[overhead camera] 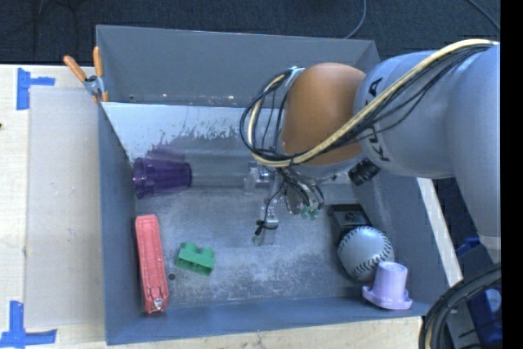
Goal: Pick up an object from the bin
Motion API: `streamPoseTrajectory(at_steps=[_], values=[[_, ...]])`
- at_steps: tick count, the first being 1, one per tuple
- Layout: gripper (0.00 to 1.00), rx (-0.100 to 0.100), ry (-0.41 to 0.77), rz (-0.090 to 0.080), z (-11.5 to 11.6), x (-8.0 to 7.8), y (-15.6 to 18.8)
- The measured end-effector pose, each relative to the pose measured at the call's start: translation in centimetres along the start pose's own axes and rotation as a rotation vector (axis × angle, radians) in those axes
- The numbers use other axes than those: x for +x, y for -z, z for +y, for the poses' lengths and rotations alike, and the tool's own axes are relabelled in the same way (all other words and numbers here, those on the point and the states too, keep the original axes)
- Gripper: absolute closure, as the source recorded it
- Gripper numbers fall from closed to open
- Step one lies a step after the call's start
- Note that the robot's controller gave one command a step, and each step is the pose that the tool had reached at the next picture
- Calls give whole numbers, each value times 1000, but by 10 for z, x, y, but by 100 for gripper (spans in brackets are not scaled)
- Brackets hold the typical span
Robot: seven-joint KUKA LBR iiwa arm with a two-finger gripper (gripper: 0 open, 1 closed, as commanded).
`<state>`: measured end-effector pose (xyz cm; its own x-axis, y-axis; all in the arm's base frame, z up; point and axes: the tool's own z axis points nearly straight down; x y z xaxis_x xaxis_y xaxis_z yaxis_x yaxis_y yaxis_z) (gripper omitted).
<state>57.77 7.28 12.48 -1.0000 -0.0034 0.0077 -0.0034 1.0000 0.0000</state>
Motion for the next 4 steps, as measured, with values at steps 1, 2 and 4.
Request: streamPoseTrajectory(at_steps=[1, 2, 4], values=[[0, 0, -2, -6, 0, -1, 5], [0, -4, -5, -11, -13, -12, -8], [0, -1, -135, -16, -79, -24, -5]])
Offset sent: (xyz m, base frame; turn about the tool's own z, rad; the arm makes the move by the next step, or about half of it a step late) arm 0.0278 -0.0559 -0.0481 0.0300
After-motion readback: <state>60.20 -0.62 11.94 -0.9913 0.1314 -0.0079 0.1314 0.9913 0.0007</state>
